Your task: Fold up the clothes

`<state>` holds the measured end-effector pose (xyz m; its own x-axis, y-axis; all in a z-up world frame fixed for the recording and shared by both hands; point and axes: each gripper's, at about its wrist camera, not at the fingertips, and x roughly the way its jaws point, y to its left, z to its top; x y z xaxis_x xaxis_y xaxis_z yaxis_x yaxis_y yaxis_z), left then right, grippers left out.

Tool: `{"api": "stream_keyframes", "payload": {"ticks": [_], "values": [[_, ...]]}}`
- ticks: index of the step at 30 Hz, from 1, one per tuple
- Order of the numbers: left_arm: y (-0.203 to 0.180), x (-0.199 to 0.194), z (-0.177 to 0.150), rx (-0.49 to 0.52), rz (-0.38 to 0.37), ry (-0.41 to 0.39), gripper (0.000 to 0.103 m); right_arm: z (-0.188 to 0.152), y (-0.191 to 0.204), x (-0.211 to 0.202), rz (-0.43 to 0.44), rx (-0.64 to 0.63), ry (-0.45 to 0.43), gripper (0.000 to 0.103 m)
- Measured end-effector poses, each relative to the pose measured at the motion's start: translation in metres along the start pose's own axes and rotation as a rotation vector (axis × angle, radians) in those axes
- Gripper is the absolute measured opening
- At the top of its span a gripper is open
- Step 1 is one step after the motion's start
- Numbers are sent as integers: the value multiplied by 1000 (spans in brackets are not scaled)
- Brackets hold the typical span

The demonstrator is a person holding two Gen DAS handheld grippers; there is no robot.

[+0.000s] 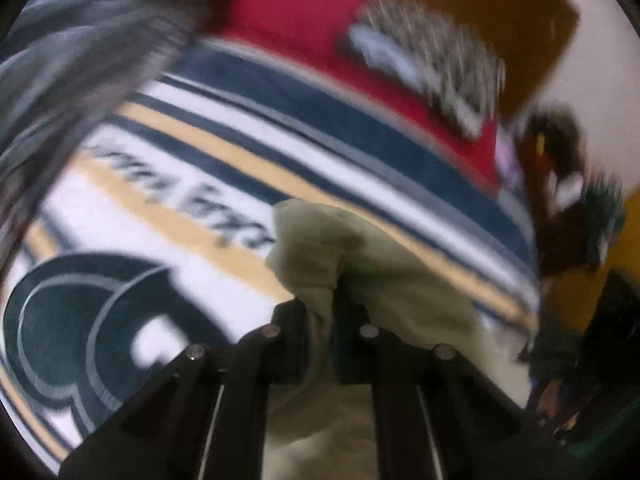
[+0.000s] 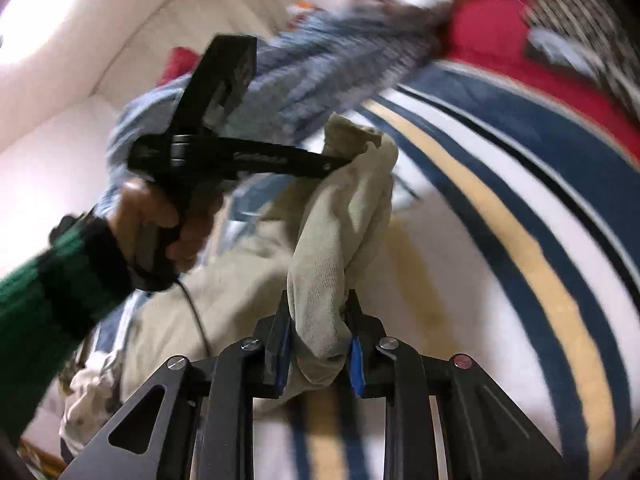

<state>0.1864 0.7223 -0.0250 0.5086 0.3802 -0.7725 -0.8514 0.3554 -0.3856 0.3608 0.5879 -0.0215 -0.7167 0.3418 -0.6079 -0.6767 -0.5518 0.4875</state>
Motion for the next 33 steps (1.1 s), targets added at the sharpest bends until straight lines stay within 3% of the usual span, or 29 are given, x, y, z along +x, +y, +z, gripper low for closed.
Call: {"api": "stream_keyframes", "payload": {"ticks": [4, 7, 9, 11, 13, 14, 16, 17, 18, 21, 23, 24, 25, 26, 30, 31, 33], "values": [[29, -104, -56, -154, -29, -192, 8, 3, 77, -2, 69, -196, 23, 23], [66, -176, -125, -277, 29, -278, 9, -7, 140, 5, 136, -344, 49, 22], [89, -211, -176, -366, 79, -299, 9, -27, 183, 19, 195, -414, 90, 22], [107, -227, -227, -470, 162, -275, 18, -52, 217, 35, 245, -464, 160, 22], [121, -229, -274, -578, 241, -223, 22, -90, 250, 64, 225, -548, 245, 22], [129, -231, -298, -632, 280, -197, 32, -110, 262, 82, 208, -585, 309, 22], [135, -244, -334, -707, 315, -218, 38, -148, 277, 114, 184, -625, 450, 23], [137, -251, -351, -742, 329, -236, 41, -161, 278, 124, 188, -622, 500, 26], [139, -258, -367, -777, 343, -254, 44, -168, 279, 125, 199, -618, 523, 36], [110, -281, -383, -774, 373, -326, 49, -161, 276, 102, 290, -602, 507, 42], [78, -283, -373, -722, 408, -312, 77, -137, 261, 73, 351, -563, 429, 42], [64, -283, -369, -703, 413, -316, 80, -121, 249, 60, 361, -539, 375, 52], [51, -279, -366, -692, 396, -328, 86, -105, 236, 50, 340, -517, 330, 70], [38, -269, -361, -691, 382, -325, 97, -89, 224, 44, 308, -493, 303, 77], [8, -215, -352, -797, 328, -282, 98, -27, 195, 66, 205, -441, 303, 79], [5, -202, -352, -833, 364, -256, 98, -16, 202, 80, 195, -460, 327, 79], [-5, -181, -353, -866, 511, -223, 98, 3, 221, 107, 185, -521, 378, 79]]}}
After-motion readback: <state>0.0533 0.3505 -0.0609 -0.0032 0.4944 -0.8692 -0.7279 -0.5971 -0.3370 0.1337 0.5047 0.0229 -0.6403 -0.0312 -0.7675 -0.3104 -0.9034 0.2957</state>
